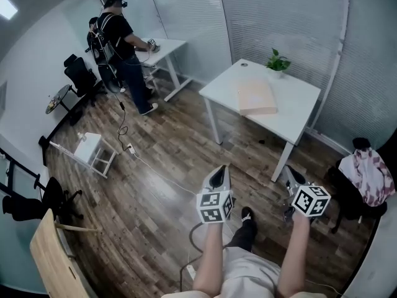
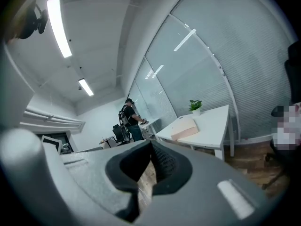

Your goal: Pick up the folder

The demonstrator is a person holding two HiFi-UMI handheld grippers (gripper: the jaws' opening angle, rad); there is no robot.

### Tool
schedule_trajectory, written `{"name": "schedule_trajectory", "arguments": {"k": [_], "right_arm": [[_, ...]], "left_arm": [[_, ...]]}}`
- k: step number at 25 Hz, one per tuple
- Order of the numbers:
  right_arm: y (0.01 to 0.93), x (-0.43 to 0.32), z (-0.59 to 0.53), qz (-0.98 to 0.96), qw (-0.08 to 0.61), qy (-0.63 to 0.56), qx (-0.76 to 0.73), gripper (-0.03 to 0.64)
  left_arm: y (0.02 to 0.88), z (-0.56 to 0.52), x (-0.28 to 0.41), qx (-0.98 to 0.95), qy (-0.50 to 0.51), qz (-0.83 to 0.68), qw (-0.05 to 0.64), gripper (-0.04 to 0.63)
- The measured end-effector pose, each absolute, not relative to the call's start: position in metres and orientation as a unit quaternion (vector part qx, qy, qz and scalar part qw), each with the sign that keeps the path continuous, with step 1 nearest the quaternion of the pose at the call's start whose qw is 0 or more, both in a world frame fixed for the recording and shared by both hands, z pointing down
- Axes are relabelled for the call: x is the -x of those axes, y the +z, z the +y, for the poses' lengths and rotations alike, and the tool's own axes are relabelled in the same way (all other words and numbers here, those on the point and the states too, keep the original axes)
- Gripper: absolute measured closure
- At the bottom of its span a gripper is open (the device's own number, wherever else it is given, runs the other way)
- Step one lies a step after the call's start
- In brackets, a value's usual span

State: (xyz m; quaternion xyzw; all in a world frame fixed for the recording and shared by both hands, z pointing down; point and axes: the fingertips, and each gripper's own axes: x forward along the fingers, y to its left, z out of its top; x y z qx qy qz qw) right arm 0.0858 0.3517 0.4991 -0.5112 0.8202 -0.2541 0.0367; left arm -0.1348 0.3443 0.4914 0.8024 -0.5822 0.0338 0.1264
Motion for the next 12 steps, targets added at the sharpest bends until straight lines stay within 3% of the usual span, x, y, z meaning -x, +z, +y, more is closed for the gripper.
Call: {"name": "schedule_trajectory", "arguments": {"k": [12], "right_arm": [[0.491, -0.116, 0.252, 0.826, 0.013, -0.254, 0.504, 0.618]], "left_arm": [[0.489, 0.225, 0.087, -0.816, 0.035, -0.561, 0.138, 0.588]]}}
